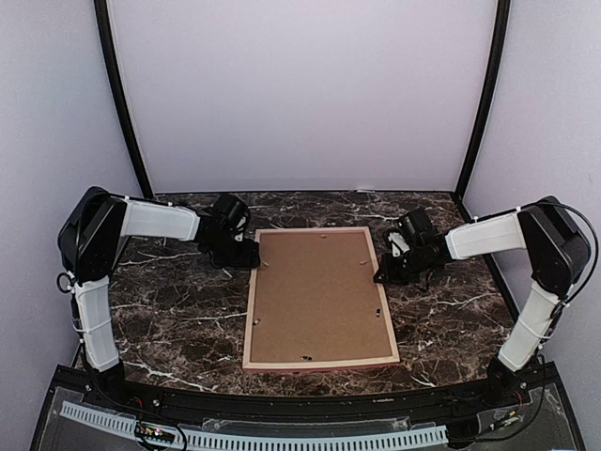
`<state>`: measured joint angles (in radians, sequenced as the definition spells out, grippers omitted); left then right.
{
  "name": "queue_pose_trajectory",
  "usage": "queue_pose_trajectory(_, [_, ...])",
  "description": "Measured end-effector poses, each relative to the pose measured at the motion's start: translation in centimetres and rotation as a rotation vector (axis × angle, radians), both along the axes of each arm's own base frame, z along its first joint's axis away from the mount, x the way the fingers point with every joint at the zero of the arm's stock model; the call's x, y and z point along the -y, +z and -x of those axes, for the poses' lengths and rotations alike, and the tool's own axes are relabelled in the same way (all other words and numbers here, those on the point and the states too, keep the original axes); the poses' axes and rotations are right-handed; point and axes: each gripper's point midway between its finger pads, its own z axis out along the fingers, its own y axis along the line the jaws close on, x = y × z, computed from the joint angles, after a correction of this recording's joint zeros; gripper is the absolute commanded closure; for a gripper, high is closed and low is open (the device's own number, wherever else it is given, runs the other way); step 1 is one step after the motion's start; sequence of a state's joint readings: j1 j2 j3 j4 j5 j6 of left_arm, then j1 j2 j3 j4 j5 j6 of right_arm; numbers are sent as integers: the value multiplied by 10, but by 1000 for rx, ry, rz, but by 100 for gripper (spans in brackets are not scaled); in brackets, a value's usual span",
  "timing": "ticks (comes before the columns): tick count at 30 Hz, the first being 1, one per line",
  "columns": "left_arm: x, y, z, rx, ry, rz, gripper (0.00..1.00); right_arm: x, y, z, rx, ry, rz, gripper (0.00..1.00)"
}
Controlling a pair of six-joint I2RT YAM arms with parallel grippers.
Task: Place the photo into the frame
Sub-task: Press the fastener onto the backboard.
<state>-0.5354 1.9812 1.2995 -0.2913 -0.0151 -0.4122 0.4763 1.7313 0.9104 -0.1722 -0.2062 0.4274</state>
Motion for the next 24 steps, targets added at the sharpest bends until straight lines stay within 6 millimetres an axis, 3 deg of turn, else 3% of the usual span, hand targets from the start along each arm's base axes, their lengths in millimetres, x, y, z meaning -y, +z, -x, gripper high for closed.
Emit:
queue_pose_trajectory(14, [-1,0,19,-32,-13,41,28,0,0,0,-3,1,-2,82])
queue_pose_trajectory(24, [-2,38,54,-14,-38,125,28,1,0,0,-3,-2,-3,82])
